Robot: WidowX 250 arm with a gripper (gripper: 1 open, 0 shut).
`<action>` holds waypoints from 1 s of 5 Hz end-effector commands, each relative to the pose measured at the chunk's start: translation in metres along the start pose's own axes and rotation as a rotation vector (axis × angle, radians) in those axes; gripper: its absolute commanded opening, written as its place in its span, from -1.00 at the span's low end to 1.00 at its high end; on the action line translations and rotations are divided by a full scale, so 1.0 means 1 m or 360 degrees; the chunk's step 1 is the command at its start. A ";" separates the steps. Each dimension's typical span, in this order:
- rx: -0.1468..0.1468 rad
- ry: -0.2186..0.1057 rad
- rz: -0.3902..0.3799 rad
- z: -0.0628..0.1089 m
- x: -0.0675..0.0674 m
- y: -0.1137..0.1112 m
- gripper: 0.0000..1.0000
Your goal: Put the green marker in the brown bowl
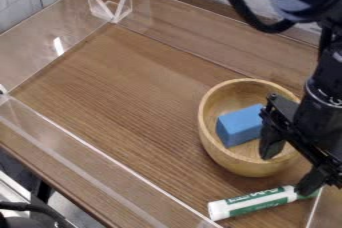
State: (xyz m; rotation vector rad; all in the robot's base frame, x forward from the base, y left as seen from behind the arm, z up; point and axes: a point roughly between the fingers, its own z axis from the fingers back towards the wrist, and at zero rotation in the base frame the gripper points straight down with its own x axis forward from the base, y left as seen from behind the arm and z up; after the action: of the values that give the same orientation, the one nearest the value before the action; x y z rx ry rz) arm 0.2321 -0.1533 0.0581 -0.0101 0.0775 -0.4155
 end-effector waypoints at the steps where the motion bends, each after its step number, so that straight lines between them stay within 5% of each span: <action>1: 0.0005 -0.0033 -0.0017 0.001 0.003 -0.003 1.00; 5: 0.0023 0.0013 -0.0011 -0.015 0.012 -0.002 1.00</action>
State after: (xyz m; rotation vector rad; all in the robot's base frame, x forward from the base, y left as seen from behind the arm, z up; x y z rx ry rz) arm 0.2331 -0.1525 0.0302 0.0227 0.1364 -0.4113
